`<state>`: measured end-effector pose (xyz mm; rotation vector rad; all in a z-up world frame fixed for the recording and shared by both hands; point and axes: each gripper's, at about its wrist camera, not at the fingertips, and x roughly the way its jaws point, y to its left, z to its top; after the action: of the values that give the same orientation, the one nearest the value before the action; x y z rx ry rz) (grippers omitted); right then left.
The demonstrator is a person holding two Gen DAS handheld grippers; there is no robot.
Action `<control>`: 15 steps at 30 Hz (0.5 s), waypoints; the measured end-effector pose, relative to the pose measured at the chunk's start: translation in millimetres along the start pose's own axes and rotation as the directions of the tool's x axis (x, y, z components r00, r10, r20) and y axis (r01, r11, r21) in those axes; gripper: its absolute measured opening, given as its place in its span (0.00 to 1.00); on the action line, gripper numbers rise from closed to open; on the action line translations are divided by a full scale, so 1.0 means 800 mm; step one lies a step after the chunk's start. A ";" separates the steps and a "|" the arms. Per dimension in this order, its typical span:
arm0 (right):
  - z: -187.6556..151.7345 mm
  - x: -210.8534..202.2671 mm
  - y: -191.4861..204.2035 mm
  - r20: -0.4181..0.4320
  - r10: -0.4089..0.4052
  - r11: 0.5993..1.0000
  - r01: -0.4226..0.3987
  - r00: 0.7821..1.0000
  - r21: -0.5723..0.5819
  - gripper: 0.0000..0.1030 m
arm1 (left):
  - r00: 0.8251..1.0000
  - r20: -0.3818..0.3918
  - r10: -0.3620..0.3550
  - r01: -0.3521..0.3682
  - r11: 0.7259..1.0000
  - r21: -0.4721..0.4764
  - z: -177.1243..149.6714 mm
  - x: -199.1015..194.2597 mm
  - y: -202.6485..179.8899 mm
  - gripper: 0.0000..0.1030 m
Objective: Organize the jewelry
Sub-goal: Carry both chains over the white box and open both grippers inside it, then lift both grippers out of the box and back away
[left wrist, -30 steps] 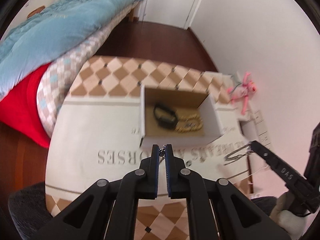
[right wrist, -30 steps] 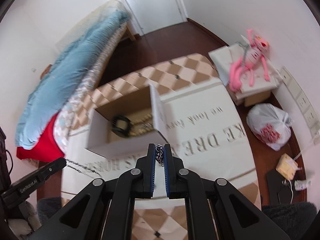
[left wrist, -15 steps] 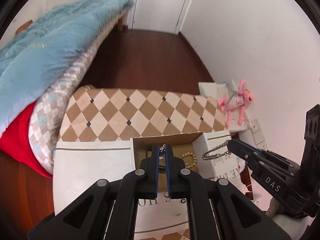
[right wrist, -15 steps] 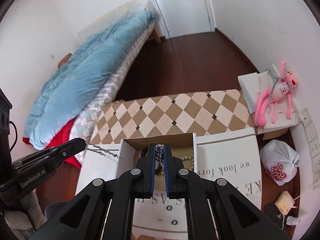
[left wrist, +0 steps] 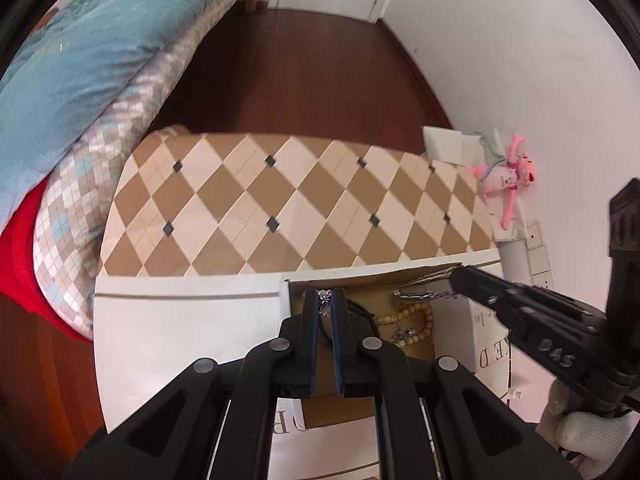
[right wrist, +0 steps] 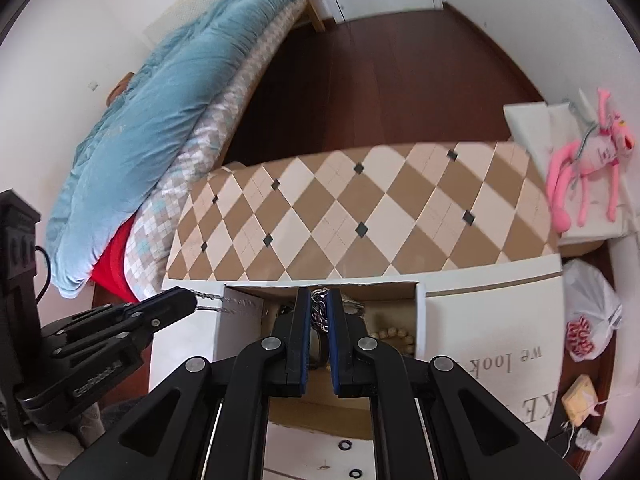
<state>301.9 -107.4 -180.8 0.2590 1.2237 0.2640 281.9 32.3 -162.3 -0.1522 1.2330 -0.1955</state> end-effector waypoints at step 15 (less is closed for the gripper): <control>-0.028 -0.018 -0.012 0.056 -0.343 0.932 0.347 0.938 -0.101 0.44 | 0.968 0.054 0.245 -0.245 0.969 -0.002 -0.027 -0.002 0.006 0.85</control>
<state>276.8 -119.9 -177.8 -0.0494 1.1901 0.0197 261.1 37.4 -169.4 0.0005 1.1857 0.0206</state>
